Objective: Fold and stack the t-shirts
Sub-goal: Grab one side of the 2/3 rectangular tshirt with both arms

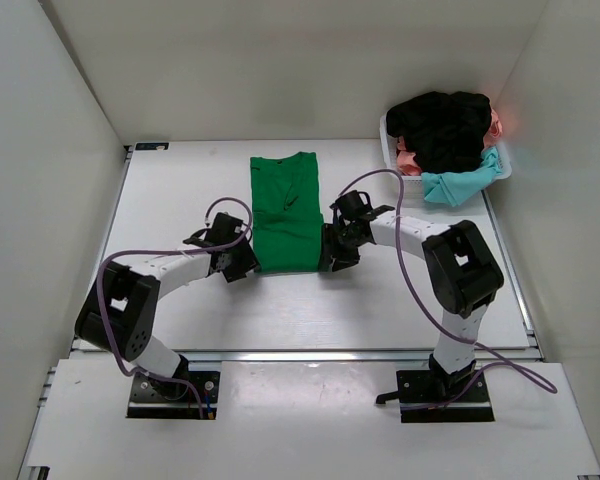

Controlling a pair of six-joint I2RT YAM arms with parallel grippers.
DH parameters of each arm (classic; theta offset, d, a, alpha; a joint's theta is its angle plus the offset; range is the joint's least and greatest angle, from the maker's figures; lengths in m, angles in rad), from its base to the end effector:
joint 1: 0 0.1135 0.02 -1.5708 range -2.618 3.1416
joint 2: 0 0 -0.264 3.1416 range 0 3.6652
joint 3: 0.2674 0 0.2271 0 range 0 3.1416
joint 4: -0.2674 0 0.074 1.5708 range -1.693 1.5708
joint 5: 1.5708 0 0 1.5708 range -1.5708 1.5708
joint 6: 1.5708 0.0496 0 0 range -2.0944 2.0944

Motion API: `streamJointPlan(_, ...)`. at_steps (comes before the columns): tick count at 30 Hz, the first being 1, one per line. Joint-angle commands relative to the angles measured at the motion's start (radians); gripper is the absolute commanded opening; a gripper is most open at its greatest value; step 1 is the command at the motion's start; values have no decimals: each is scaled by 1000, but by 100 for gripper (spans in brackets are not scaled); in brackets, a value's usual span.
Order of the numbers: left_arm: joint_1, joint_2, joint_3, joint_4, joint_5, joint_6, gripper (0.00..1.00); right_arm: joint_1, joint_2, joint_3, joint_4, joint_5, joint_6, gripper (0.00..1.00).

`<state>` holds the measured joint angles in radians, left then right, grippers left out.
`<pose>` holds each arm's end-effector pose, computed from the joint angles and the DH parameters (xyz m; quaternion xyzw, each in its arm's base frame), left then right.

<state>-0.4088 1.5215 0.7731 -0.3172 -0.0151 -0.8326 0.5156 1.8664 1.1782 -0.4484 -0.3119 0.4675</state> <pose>0.2463 -0.1059 0.1640 -0.2055 0.9462 -0.1394 0.2075 0.3015 0.1884 0.1633 -0.0566 0.9636 0.2341 0.1160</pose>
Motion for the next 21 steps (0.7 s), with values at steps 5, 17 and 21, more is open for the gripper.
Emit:
streamJointPlan(5, -33, 52, 32, 82, 10, -48, 40, -8, 73, 46, 22, 4, -10, 0)
streamJointPlan(17, -16, -282, -208, -130, 87, -37, 0, 50, -154, -182, -81, -88, -61, 0)
streamJointPlan(21, -67, -464, -248, -295, 106, -101, 0, 78, -262, -255, -160, -160, -107, 0)
